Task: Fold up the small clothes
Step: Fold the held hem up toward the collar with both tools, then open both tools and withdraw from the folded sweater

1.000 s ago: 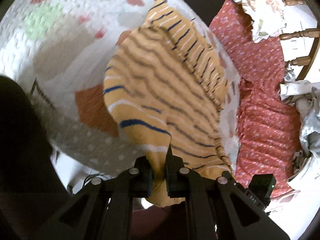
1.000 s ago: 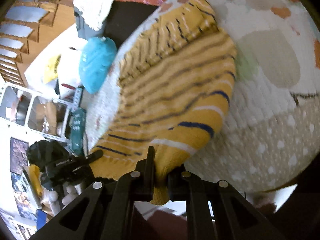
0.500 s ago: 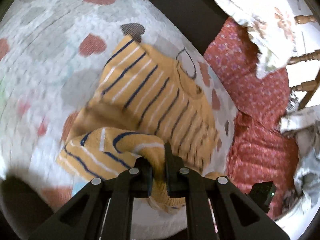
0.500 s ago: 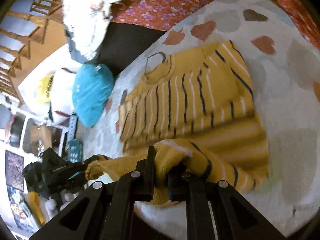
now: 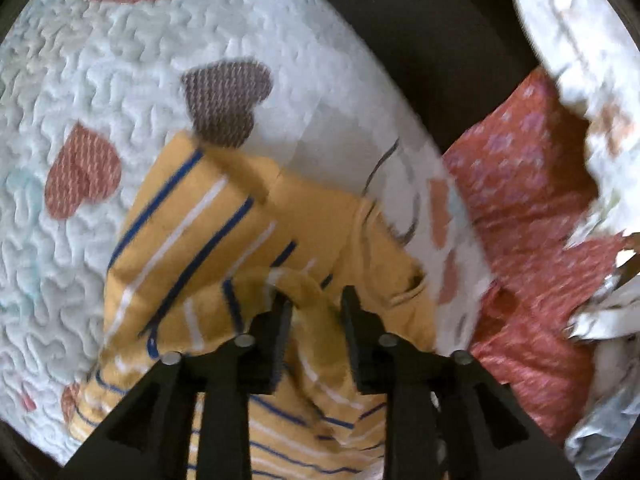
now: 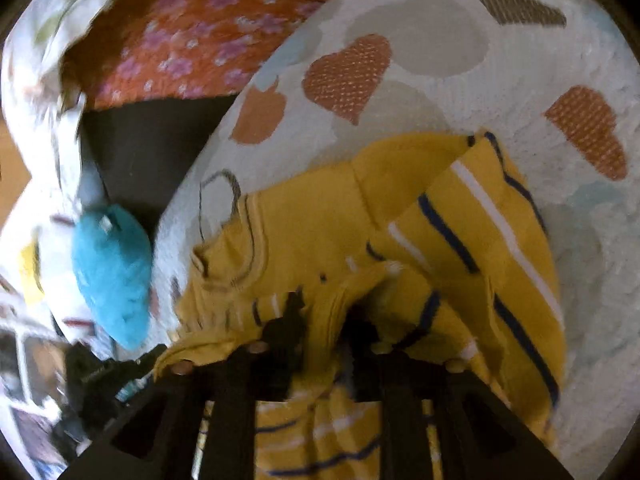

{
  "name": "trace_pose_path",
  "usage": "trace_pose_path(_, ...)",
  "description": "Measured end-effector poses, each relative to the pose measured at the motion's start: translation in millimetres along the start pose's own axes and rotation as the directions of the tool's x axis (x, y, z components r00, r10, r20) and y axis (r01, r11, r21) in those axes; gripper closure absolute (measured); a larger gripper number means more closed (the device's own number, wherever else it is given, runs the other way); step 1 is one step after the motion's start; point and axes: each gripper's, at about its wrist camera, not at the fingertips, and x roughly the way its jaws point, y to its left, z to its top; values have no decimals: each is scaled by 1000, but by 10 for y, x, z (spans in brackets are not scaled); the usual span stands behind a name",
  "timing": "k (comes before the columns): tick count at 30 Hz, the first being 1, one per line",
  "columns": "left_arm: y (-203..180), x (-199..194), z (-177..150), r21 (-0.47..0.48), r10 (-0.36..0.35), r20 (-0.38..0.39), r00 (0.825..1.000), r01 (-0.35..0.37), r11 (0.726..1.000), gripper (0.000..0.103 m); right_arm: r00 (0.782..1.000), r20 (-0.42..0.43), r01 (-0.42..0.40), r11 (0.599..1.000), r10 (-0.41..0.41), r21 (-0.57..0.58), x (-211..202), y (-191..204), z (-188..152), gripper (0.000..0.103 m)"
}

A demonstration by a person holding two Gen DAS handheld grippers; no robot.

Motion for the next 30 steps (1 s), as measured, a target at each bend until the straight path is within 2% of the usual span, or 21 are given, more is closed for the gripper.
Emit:
trace_pose_path(2, -8, -170, 64, 16, -14, 50, 999, 13, 1000, 68, 995, 24, -99, 992, 97, 73, -48, -74, 90, 43)
trace_pose_path(5, -33, -325, 39, 50, 18, 79, 997, -22, 999, 63, 988, 83, -142, 982, 132, 121, -195, -126, 190, 36)
trace_pose_path(7, -90, -350, -30, 118, 66, 83, 994, -76, 990, 63, 986, 97, -147, 983, 137, 111, -302, -113, 213, 35)
trace_pose_path(9, -208, -334, -185, 252, 164, 111, 980, -188, 949, 63, 989, 92, -122, 991, 116, 55, -407, -44, 170, 35)
trace_pose_path(11, -321, -272, -360, 378, 249, 164, 954, -294, 878, 63, 996, 65, -55, 998, 57, -43, -447, 33, 58, 35)
trace_pose_path(13, -384, -166, -545, 494, 276, 178, 945, -328, 805, 63, 999, 40, 18, 989, -12, -146, -443, 94, -120, 35)
trace_pose_path(15, -405, -104, -688, 572, 288, 186, 940, -342, 746, 63, 998, 25, 59, 975, -55, -215, -445, 99, -299, 35)
trace_pose_path(16, -427, -55, -761, 608, 304, 199, 932, -361, 708, 63, 997, 28, 72, 968, -68, -240, -461, 97, -389, 35)
trace_pose_path(17, -448, 5, -814, 638, 330, 219, 918, -390, 664, 63, 997, 30, 79, 963, -74, -256, -469, 81, -456, 35)
trace_pose_path(18, -460, 61, -816, 647, 355, 237, 904, -420, 637, 63, 996, 29, 85, 958, -81, -273, -491, 46, -529, 35)
trace_pose_path(19, -451, 114, -796, 646, 391, 263, 882, -462, 608, 63, 996, 29, 93, 954, -89, -284, -510, 11, -587, 35)
trace_pose_path(20, -437, 187, -739, 637, 436, 299, 849, -518, 571, 63, 994, 35, 111, 950, -106, -292, -539, -35, -648, 35)
trace_pose_path(22, -368, 325, -529, 588, 527, 382, 759, -640, 495, 61, 990, 47, 138, 944, -129, -299, -594, -130, -704, 35)
trace_pose_path(23, -330, 364, -410, 565, 552, 384, 741, -661, 494, 59, 988, 56, 153, 942, -142, -299, -634, -180, -728, 35)
trace_pose_path(25, -225, 367, -164, 496, 598, 375, 709, -698, 517, 59, 985, 70, 168, 946, -155, -276, -734, -291, -739, 35)
trace_pose_path(26, -165, 306, -45, 450, 611, 368, 701, -709, 543, 60, 984, 81, 177, 950, -161, -257, -798, -341, -736, 35)
trace_pose_path(27, -107, 235, 59, 411, 611, 351, 710, -703, 580, 61, 982, 91, 184, 952, -166, -245, -854, -376, -733, 35)
trace_pose_path(28, -26, 123, 172, 370, 588, 313, 746, -666, 648, 61, 981, 102, 187, 955, -168, -231, -911, -419, -721, 35)
trace_pose_path(30, 106, -90, 243, 326, 520, 260, 813, -581, 745, 61, 978, 122, 194, 960, -172, -200, -1036, -534, -698, 35)
